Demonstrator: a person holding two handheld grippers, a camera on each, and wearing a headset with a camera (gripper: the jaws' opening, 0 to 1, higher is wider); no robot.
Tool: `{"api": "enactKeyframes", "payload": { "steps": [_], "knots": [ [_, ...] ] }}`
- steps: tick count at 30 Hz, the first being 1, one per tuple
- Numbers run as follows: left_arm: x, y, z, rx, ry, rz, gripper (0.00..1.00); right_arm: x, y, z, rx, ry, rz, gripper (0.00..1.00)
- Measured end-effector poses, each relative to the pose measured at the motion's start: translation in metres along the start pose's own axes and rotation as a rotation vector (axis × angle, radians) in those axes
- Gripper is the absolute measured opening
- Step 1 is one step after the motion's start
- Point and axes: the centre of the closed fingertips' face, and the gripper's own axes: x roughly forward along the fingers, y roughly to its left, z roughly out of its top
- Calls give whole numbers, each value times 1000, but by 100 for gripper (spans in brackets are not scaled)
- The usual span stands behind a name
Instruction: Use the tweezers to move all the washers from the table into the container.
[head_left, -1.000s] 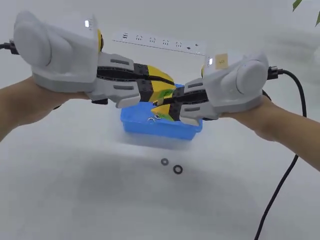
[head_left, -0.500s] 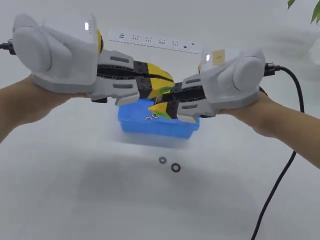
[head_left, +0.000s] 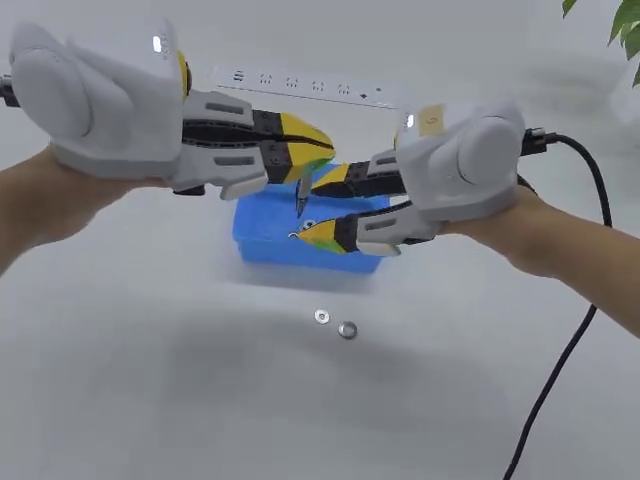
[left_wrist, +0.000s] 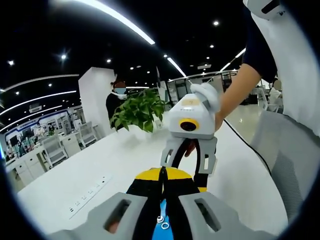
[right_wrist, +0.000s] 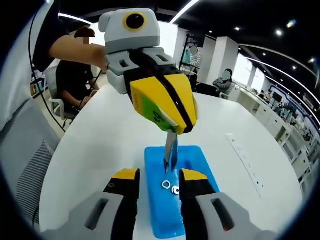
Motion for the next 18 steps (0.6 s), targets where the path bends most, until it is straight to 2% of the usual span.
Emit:
{"api": "enactKeyframes", "payload": {
  "steps": [5, 11, 13, 16, 18],
  "knots": [
    [-2, -4, 6, 10, 0, 2, 4, -10, 4, -1, -1, 3, -27, 38],
    [-5, -11, 13, 20, 0, -7, 4, -22, 13, -3, 51, -23, -54, 45],
    [-7, -13, 18, 15, -8, -7, 4, -27, 15, -6, 57, -23, -70, 50],
    [-11, -15, 24, 11, -20, 2, 4, -34, 14, -11, 48, -14, -122, 54],
    [-14, -16, 26, 9, -26, 12, 4, -40, 15, -15, 73, -15, -142, 57]
  ]
}}
